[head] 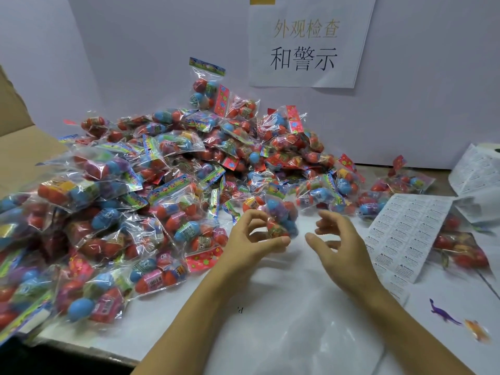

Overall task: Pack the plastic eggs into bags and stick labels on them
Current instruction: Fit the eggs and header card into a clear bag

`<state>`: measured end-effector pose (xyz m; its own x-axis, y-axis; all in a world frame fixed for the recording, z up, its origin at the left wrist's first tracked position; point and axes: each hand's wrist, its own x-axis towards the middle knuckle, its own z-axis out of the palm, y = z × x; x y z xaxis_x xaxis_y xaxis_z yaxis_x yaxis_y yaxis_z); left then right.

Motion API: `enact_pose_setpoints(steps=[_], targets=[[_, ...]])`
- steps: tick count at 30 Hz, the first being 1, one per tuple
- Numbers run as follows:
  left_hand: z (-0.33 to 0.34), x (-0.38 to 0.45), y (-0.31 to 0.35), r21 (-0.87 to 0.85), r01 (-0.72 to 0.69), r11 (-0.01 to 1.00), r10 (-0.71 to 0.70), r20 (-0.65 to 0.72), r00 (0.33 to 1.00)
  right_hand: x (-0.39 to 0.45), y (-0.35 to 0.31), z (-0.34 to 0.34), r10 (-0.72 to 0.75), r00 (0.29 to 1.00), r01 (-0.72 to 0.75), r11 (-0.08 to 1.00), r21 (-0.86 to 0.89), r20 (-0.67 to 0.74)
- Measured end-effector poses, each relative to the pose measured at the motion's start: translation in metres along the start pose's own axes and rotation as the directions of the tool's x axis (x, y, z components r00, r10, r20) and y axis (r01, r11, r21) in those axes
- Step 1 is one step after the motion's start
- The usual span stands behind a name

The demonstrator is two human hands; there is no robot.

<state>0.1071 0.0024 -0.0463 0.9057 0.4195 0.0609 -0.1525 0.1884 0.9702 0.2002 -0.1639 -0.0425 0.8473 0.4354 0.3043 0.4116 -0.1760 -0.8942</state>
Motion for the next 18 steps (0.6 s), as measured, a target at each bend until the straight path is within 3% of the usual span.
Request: enact_pose_setpoints(steps=[4,11,15,18], targets=[[0.0,-0.002,-0.001,0.106,-0.067,0.992,0.059,0.08,0.995,-0.006,-0.004,0.004,0.006,0.977,-0.034,0.991,0.128,0.214],[0.001,0.0,-0.004,0.248,-0.088,0.965,0.097,-0.024,0.995,0.003,0.0,0.004,0.196,0.959,-0.269,0.859,0.435,0.206],[0.004,-0.002,-0.002,0.074,0.043,0.996,-0.04,-0.035,0.999,0.006,-0.002,0.001,0.279,0.885,-0.445,0.739,0.506,0.372],[0.006,-0.003,-0.002,0.108,0.038,0.993,-0.031,-0.069,0.997,0.008,-0.001,-0.003,0.271,0.883,-0.44,0.764,0.472,0.383]])
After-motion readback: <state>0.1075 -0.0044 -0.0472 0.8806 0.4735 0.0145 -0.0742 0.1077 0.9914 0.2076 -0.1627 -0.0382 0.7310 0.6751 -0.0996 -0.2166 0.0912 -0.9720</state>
